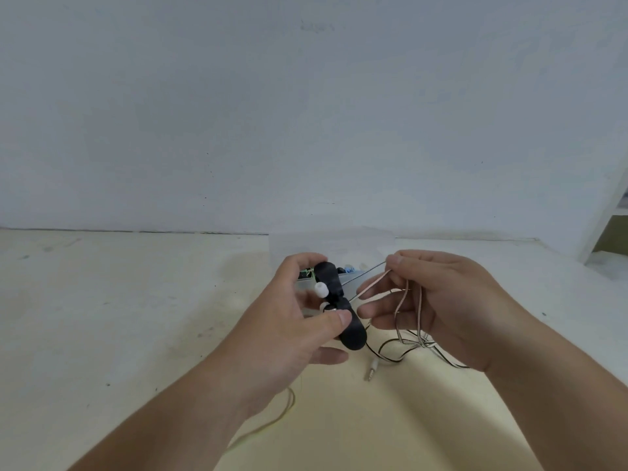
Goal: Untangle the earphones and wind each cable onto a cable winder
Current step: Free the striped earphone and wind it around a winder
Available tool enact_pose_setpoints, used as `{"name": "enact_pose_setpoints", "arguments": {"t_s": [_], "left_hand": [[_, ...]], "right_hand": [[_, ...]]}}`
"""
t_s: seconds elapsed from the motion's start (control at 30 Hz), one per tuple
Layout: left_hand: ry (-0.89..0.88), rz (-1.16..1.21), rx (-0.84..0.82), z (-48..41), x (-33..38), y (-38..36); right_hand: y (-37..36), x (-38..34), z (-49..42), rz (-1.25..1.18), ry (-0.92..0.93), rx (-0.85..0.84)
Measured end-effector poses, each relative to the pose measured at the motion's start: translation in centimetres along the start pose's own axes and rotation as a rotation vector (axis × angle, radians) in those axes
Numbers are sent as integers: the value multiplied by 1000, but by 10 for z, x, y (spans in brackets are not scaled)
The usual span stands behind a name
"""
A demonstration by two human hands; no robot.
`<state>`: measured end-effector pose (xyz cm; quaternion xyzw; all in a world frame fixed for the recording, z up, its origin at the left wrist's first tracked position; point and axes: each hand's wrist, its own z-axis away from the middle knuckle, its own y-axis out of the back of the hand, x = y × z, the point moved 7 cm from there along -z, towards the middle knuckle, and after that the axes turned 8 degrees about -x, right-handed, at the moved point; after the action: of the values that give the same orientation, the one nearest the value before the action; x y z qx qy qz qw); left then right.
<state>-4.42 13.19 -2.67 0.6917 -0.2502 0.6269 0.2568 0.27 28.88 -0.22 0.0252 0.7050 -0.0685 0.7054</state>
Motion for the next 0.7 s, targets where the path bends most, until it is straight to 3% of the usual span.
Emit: {"name": "enact_pose_setpoints", "arguments": {"t_s": [0.4, 0.7], "left_hand": [[-59, 172, -111, -1, 8, -4], [-79, 291, -161, -5, 8, -3]], "right_hand": [[18, 0, -1, 254, -37, -2], [3, -6, -1, -129, 42, -54]]}}
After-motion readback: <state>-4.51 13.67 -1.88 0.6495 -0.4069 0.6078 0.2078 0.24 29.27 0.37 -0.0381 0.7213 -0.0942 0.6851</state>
